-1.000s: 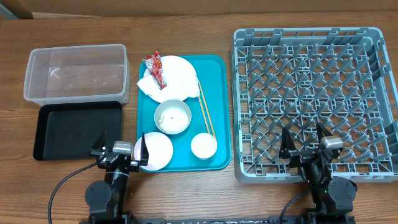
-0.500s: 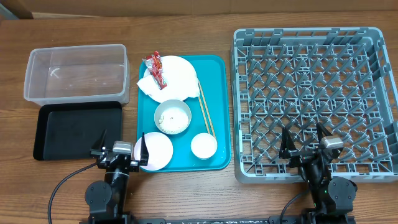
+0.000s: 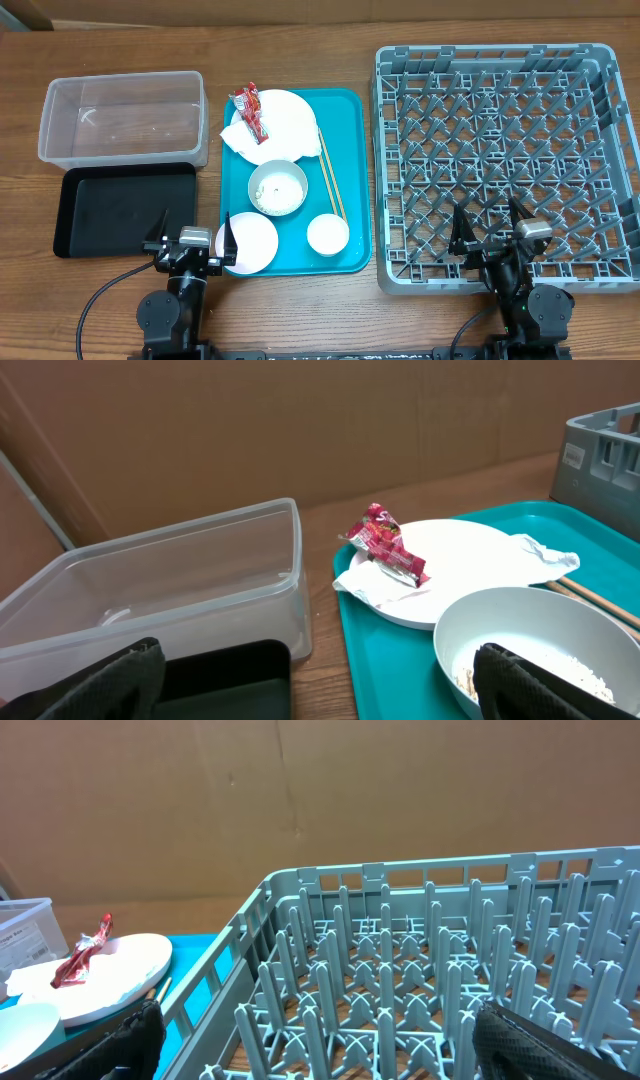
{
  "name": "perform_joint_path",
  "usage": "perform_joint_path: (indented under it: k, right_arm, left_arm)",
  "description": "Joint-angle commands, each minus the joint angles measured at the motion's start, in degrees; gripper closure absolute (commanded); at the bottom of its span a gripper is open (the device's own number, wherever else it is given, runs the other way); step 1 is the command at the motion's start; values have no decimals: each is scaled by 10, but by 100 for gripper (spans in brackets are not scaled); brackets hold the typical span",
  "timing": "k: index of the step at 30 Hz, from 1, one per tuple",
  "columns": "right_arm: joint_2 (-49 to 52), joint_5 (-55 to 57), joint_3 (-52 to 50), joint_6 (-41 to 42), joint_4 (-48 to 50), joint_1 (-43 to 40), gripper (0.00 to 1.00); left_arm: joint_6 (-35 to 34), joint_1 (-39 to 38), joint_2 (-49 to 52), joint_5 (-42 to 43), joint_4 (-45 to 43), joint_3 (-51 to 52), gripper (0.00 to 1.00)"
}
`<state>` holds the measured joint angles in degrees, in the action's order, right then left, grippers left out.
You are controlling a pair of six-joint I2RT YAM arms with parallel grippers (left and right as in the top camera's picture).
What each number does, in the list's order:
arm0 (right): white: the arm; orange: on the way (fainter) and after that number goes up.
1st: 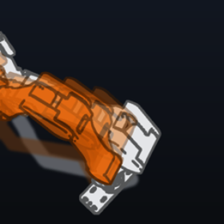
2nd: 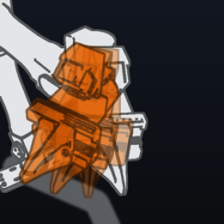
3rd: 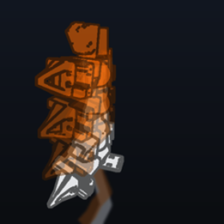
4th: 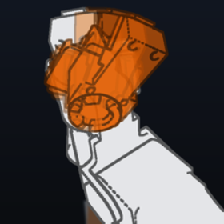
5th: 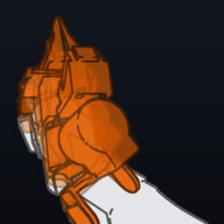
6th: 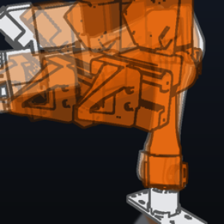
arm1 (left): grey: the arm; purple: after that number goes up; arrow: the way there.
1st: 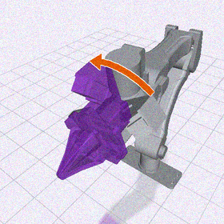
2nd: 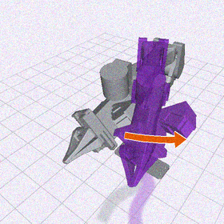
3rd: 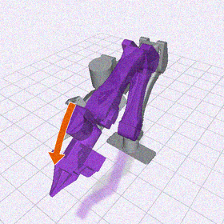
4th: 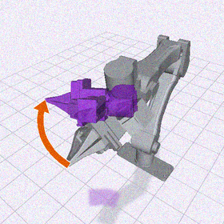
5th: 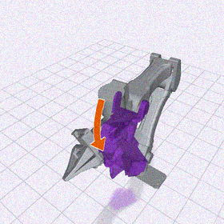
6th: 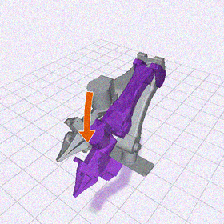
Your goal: Sort waste into correct bins and load items into the dishwasher
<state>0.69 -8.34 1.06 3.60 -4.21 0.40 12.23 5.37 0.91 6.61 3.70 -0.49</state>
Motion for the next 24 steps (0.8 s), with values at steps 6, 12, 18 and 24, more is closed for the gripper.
perform_joint_path:
  k: [6, 12, 18, 24]
  right_arm:
    - [-5, -4, -6, -2, 3, -2, 0]
    - [-5, -23, 11, -2, 9, -2, 0]
    - [0, -27, 94, -7, -24, -2, 0]
    - [73, -27, 195, -11, -87, -2, 0]
  left_arm:
    - [6, 2, -5, 30, -3, 2, 0]
    - [-69, 2, -5, 74, -42, -2, 0]
    - [-93, 2, 7, 90, -35, -58, 0]
    - [-88, 2, 119, 96, 9, -189, 0]
